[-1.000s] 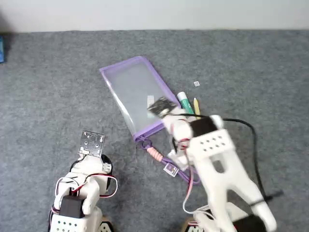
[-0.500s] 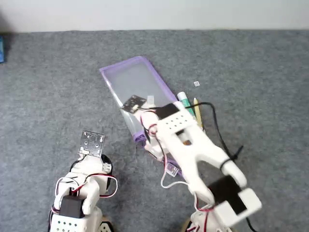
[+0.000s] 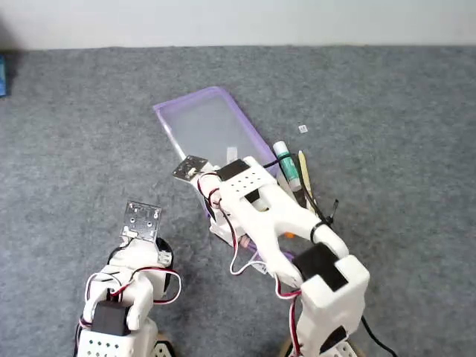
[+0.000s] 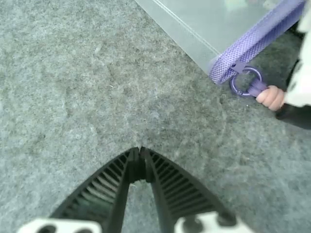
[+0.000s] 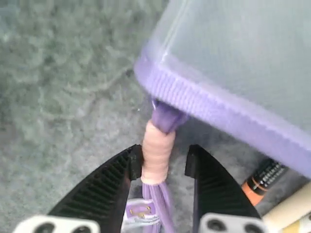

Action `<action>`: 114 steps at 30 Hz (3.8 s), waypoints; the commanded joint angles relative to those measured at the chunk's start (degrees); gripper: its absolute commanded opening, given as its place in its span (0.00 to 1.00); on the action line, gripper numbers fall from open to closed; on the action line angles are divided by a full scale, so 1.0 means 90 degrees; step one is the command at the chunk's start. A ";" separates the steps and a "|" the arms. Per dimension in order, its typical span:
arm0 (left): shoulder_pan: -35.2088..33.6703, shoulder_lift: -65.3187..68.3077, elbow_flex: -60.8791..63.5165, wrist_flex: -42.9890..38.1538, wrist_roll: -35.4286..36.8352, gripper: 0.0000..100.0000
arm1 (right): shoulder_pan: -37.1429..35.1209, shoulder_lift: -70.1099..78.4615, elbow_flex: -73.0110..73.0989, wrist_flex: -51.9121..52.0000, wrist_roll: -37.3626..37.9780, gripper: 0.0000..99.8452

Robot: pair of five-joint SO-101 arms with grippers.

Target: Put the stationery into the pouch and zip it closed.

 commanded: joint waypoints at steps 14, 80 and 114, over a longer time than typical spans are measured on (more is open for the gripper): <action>0.0010 0.0010 -0.0054 0.0039 -0.0020 0.02 | -0.0034 -0.0972 -0.0264 0.0571 -0.0059 0.01; -0.1495 0.0010 -0.2056 -0.0625 -0.1729 0.10 | 0.0132 -0.2847 -0.1602 0.1783 -0.0957 0.01; -0.0420 0.6593 -0.8171 0.1358 0.1104 0.01 | 0.0093 -0.2808 -0.2833 0.1402 -0.1006 0.01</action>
